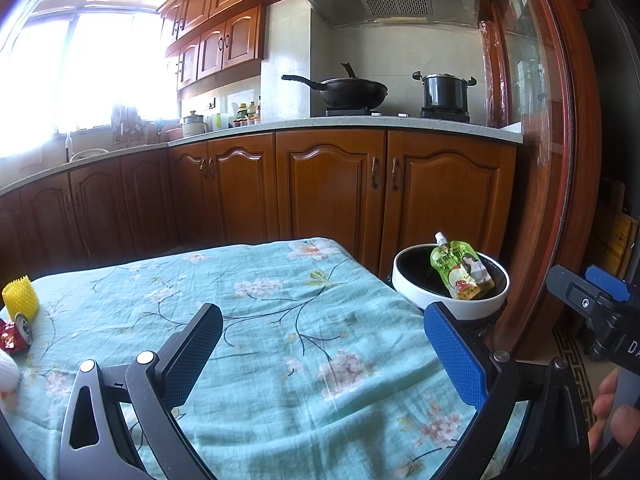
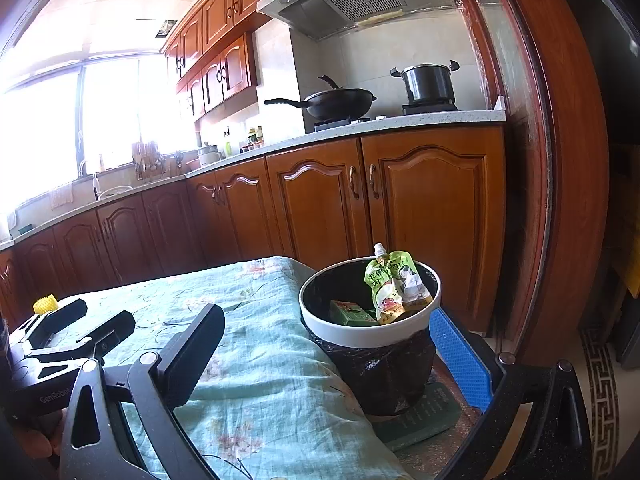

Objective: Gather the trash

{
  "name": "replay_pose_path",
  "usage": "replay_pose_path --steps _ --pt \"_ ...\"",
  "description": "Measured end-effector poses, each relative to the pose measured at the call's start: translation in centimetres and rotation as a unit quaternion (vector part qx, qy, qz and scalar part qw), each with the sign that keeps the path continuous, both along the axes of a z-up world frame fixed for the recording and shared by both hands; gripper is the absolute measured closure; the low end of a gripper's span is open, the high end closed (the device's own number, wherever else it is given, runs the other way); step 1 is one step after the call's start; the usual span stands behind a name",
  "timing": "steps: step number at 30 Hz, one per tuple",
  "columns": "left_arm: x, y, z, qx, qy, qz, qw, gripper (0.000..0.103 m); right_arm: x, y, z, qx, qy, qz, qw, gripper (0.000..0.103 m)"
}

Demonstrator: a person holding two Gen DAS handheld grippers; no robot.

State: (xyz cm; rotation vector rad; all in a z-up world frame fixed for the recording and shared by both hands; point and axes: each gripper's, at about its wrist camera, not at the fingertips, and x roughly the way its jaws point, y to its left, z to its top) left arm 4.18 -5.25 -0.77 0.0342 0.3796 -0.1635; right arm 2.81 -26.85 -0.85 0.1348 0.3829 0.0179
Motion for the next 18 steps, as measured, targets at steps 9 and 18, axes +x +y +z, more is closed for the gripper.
replay_pose_path --steps 9,18 --pt "-0.03 -0.07 0.01 0.000 0.000 0.001 1.0000 0.002 0.22 -0.23 -0.24 0.007 0.004 0.000 1.000 0.000" --pt "0.11 -0.01 -0.13 -0.001 0.002 -0.001 1.0000 0.002 0.34 -0.26 -0.33 0.007 0.006 0.001 1.000 0.000"
